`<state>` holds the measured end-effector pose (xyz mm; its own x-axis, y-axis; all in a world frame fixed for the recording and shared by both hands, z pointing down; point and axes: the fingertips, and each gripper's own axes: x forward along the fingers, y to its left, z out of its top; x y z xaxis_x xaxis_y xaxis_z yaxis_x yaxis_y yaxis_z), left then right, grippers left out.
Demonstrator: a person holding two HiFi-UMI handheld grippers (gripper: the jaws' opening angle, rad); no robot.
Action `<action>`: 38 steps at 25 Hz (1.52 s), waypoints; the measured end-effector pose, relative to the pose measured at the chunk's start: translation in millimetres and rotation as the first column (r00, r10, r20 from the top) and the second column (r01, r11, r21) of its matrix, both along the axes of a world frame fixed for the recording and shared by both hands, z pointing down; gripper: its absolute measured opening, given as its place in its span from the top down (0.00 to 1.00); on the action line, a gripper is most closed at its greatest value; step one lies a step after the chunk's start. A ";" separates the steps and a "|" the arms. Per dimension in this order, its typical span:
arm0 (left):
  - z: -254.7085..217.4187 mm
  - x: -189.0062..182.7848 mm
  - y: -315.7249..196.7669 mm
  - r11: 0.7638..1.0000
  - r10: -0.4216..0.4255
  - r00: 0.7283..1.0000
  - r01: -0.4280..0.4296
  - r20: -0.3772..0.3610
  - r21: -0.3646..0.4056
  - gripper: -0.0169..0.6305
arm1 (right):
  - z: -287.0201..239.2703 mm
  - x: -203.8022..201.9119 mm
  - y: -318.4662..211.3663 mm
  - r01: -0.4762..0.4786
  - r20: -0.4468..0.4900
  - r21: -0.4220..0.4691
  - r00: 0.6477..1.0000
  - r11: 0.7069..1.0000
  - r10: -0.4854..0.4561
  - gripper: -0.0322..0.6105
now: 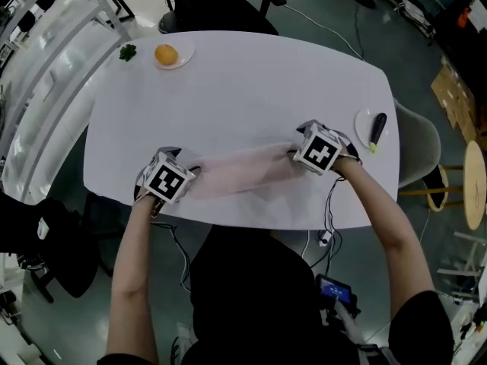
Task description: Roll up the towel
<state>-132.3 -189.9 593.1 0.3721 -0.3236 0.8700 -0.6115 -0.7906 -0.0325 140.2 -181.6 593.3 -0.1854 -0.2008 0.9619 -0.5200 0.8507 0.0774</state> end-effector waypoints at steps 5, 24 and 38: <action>-58.3 -5.2 -10.9 0.982 -0.161 0.956 0.181 -0.246 0.061 0.43 | -69.8 -1.1 -16.7 -0.210 0.274 0.245 0.951 0.947 0.140 0.19; -187.2 29.4 24.8 0.861 -0.222 0.672 0.475 -0.707 0.181 0.61 | -175.9 -94.7 27.2 -0.479 0.741 0.230 0.650 0.847 0.167 0.45; -194.6 2.3 44.4 0.814 -0.186 0.646 0.523 -0.740 0.252 0.95 | -185.6 -92.2 40.6 -0.473 0.677 0.395 0.730 0.787 0.099 0.90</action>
